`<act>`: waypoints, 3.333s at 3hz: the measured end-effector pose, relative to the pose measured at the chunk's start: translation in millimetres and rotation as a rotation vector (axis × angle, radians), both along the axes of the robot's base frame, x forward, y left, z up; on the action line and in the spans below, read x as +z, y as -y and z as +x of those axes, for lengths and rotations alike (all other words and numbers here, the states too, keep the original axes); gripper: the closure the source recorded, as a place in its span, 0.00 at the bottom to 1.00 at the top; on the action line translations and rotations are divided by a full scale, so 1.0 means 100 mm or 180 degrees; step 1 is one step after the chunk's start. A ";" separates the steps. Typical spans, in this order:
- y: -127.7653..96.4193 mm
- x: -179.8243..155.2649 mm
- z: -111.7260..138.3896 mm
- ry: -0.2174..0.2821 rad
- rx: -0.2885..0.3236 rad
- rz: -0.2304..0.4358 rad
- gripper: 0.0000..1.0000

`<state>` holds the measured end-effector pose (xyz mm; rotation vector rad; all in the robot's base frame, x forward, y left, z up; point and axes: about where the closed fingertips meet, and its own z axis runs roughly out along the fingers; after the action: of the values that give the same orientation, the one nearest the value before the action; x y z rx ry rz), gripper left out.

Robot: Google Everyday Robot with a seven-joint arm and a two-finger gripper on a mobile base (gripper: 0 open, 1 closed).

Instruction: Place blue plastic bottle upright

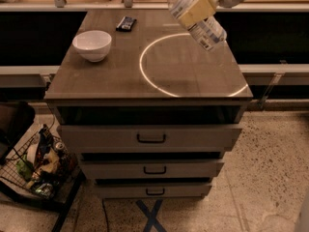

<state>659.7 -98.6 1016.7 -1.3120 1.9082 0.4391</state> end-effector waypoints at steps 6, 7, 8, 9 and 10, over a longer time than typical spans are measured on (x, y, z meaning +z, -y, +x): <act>-0.09 -0.08 -0.12 0.0191 0.1243 0.2209 1.00; -0.04 -0.20 -0.10 0.0201 0.1197 0.2374 1.00; 0.02 -0.38 -0.05 0.0186 0.1115 0.2578 1.00; 0.06 -0.50 -0.02 0.0201 0.0953 0.2599 1.00; 0.09 -0.63 0.04 0.0197 0.0838 0.2599 1.00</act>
Offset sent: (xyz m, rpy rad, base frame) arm -0.0231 -0.0006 0.0513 0.5086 -0.0643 0.4218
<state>663.9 -107.1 953.9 -0.9859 1.2649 1.1496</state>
